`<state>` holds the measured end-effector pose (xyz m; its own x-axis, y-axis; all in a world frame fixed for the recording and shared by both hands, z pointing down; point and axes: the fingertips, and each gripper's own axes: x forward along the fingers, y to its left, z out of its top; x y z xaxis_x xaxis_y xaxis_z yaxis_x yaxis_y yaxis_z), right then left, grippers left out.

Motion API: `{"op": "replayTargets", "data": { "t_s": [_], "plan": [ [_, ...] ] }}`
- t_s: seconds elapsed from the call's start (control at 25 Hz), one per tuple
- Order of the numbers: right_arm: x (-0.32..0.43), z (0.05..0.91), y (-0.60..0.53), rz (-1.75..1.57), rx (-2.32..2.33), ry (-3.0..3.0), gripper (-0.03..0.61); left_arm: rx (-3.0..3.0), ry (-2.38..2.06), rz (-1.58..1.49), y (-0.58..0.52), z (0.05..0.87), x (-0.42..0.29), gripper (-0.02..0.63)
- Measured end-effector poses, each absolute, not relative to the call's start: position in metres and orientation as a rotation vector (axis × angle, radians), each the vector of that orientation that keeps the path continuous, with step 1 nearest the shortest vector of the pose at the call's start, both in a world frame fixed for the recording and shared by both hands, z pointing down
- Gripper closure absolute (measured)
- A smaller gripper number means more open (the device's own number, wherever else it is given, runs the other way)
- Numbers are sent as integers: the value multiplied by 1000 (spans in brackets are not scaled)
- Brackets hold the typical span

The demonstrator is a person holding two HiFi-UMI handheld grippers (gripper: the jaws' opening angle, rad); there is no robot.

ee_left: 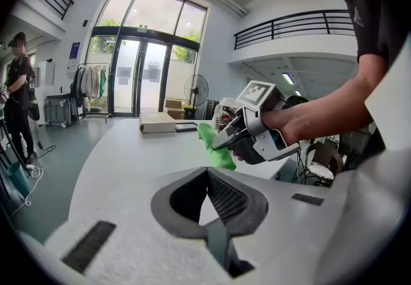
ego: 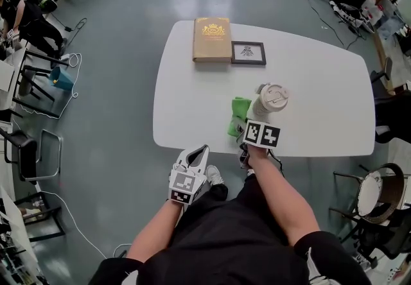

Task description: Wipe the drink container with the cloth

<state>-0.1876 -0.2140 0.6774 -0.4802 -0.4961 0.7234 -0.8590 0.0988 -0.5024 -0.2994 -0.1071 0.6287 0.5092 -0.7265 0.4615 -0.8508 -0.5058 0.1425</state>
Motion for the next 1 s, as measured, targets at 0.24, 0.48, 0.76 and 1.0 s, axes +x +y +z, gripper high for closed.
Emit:
{"op": "replayTargets", "data": {
  "t_s": [0.24, 0.48, 0.76, 1.0],
  "plan": [
    [-212, 627, -179, 1050, 1178, -2273, 451, 2398, -1276, 441, -101, 625, -290, 604],
    [-195, 585, -155, 818, 1199, -2415, 451, 2391, -1291, 312, -117, 592, -281, 604],
    [-144, 524, -148, 623, 1365, -2623, 457, 2400, -1267, 157, -133, 547, -255, 604],
    [-93, 474, -136, 533, 1365, -2819, 457, 2494, -1262, 179, -138, 515, -213, 604]
  ]
}}
